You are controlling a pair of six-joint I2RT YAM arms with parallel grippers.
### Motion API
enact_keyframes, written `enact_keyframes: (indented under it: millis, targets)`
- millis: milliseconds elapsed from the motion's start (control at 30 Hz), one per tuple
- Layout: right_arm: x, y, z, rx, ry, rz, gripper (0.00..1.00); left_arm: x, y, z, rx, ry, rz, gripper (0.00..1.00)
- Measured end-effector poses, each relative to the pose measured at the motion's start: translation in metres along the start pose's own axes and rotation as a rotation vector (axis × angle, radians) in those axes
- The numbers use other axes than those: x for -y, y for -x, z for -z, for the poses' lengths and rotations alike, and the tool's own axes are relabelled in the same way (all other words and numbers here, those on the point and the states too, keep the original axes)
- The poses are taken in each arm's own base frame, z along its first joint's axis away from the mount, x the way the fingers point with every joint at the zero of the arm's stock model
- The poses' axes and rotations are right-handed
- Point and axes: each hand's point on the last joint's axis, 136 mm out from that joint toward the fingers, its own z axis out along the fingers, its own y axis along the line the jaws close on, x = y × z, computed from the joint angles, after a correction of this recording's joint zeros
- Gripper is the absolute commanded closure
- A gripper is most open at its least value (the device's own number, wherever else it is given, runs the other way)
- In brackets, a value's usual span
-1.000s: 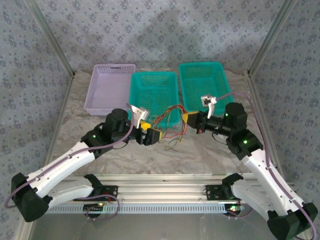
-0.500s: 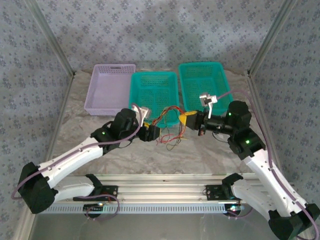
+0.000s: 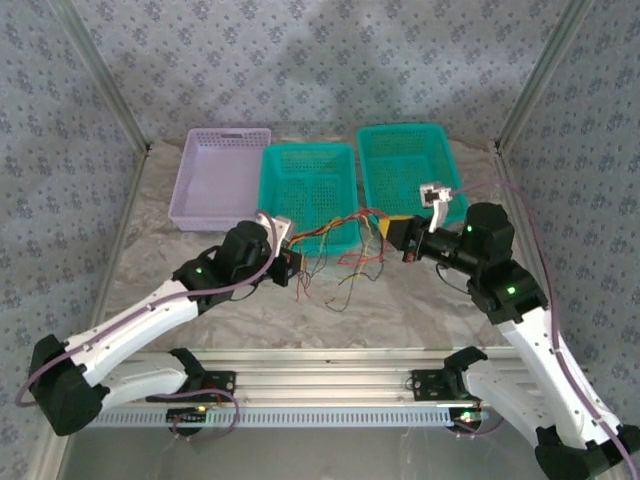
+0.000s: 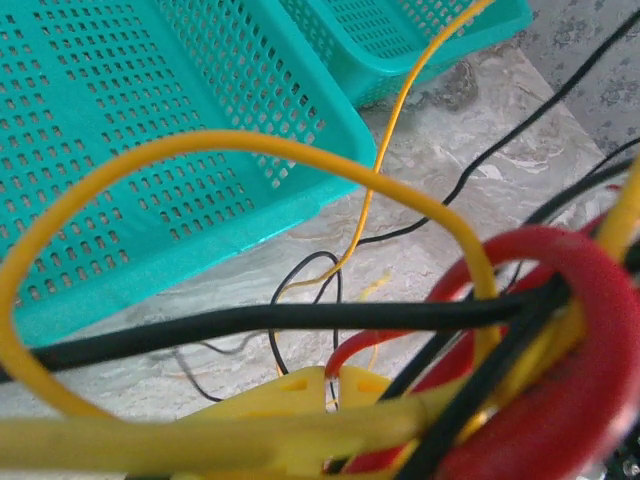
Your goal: Untangle the cables
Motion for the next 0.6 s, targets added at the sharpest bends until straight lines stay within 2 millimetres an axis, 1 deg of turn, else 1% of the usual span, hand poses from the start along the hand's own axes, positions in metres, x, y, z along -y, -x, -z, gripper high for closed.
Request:
enact_keyframes:
  millis: [167,300,367,400,433,467,533,567,600]
  targets:
    - [0.021,0.000,0.008,-0.003,-0.116,-0.031,1.00,0.007,-0.002,0.014,-0.026,-0.012,-0.021,1.00]
    - [0.032,-0.002,0.012,-0.010,-0.179,-0.044,1.00,0.016,-0.002,0.023,-0.062,-0.037,-0.037,0.98]
    - [0.034,-0.002,0.014,-0.011,-0.195,-0.043,1.00,0.020,-0.004,0.028,-0.094,-0.044,-0.055,0.94]
    - [0.034,-0.003,0.015,-0.013,-0.202,-0.043,1.00,0.021,-0.005,0.031,-0.112,-0.044,-0.066,0.89]
    - [0.034,-0.002,0.015,-0.014,-0.205,-0.043,1.00,0.021,-0.006,0.033,-0.124,-0.043,-0.078,0.87]
    - [0.036,-0.001,0.016,-0.006,-0.220,-0.041,1.00,0.020,-0.009,0.036,-0.146,-0.038,-0.088,0.87]
    - [0.046,0.013,0.023,0.045,-0.288,-0.034,1.00,0.009,-0.024,0.041,-0.217,0.005,-0.092,0.90]
    - [0.049,0.018,0.027,0.066,-0.311,-0.031,1.00,0.005,-0.031,0.042,-0.251,0.013,-0.096,0.94]
    - [0.050,0.023,0.029,0.084,-0.325,-0.027,1.00,0.004,-0.039,0.043,-0.284,0.010,-0.104,1.00]
